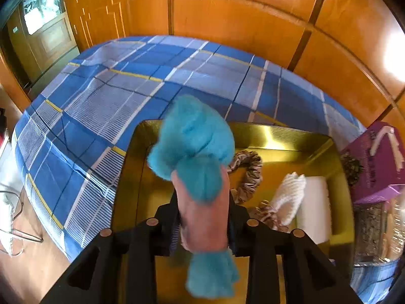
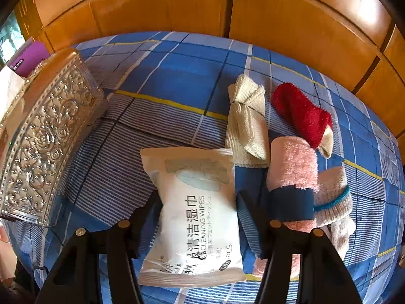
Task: Organize soft objects
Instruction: 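Carry the blue-and-pink sock into the gold tray with left gripper while right gripper grasps white wipes packet, then carry the white wipes packet to the gold tray and release with the right gripper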
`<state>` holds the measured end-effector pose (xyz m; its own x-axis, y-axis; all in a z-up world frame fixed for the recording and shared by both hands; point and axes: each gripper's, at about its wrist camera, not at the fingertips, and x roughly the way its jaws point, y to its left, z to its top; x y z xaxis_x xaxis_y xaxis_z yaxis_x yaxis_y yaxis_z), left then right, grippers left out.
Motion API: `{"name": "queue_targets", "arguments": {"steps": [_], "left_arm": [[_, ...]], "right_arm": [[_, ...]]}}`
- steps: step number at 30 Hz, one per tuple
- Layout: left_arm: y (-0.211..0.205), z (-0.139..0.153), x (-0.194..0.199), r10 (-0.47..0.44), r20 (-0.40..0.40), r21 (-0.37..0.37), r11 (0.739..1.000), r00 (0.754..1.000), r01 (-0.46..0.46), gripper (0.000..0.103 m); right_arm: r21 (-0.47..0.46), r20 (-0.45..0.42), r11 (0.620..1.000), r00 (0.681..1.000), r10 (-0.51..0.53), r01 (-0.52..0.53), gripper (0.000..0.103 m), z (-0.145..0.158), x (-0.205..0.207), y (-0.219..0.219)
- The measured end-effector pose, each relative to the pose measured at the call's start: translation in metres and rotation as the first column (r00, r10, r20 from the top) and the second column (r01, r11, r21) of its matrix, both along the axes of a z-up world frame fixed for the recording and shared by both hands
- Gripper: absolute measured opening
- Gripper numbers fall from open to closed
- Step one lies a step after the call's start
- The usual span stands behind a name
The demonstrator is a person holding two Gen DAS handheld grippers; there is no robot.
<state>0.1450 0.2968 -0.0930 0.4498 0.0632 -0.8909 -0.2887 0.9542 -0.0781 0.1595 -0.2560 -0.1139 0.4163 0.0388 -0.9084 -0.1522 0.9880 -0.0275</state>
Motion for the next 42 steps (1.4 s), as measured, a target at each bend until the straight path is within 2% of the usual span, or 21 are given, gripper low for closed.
{"name": "queue_targets", "arguments": {"steps": [3, 8, 12, 18, 25, 29, 36, 42], "left_arm": [[0.002, 0.000, -0.002, 0.036, 0.016, 0.026, 0.999, 0.999, -0.036, 0.051], [-0.003, 0.013, -0.022, 0.055, 0.073, 0.075, 0.995, 0.996, -0.061, 0.054], [-0.013, 0.024, -0.041, 0.058, 0.125, 0.084, 0.994, 0.990, -0.069, 0.055], [-0.040, 0.034, -0.075, 0.040, 0.196, 0.044, 0.998, 0.980, -0.049, 0.058], [-0.065, 0.019, -0.104, 0.015, 0.173, -0.009, 1.000, 0.985, -0.014, 0.060], [-0.075, 0.019, -0.111, 0.009, 0.182, -0.010, 1.000, 0.983, -0.007, 0.060], [-0.090, 0.028, -0.117, -0.048, 0.238, 0.047, 0.998, 0.970, 0.038, 0.060], [-0.094, 0.028, -0.122, -0.070, 0.246, 0.065, 0.996, 0.967, 0.056, 0.060]], "right_arm": [[0.003, -0.023, 1.000, 1.000, -0.007, 0.007, 0.061, -0.007, 0.004, -0.003], [0.035, -0.025, 0.999, 1.000, -0.015, 0.016, 0.061, -0.013, 0.005, -0.007], [0.041, -0.016, 0.999, 1.000, -0.009, 0.009, 0.057, -0.014, 0.004, -0.007], [0.031, -0.018, 0.999, 1.000, -0.019, 0.019, 0.057, -0.014, 0.001, -0.005], [-0.009, -0.040, 0.999, 0.998, -0.044, 0.044, 0.051, -0.009, 0.012, 0.005], [-0.038, -0.023, 0.998, 0.999, -0.041, 0.040, 0.047, 0.004, 0.019, 0.015], [-0.065, -0.013, 0.997, 0.999, -0.041, 0.040, 0.046, 0.030, 0.027, 0.019], [-0.071, -0.002, 0.997, 0.999, -0.041, 0.040, 0.046, 0.061, 0.057, 0.033]]}}
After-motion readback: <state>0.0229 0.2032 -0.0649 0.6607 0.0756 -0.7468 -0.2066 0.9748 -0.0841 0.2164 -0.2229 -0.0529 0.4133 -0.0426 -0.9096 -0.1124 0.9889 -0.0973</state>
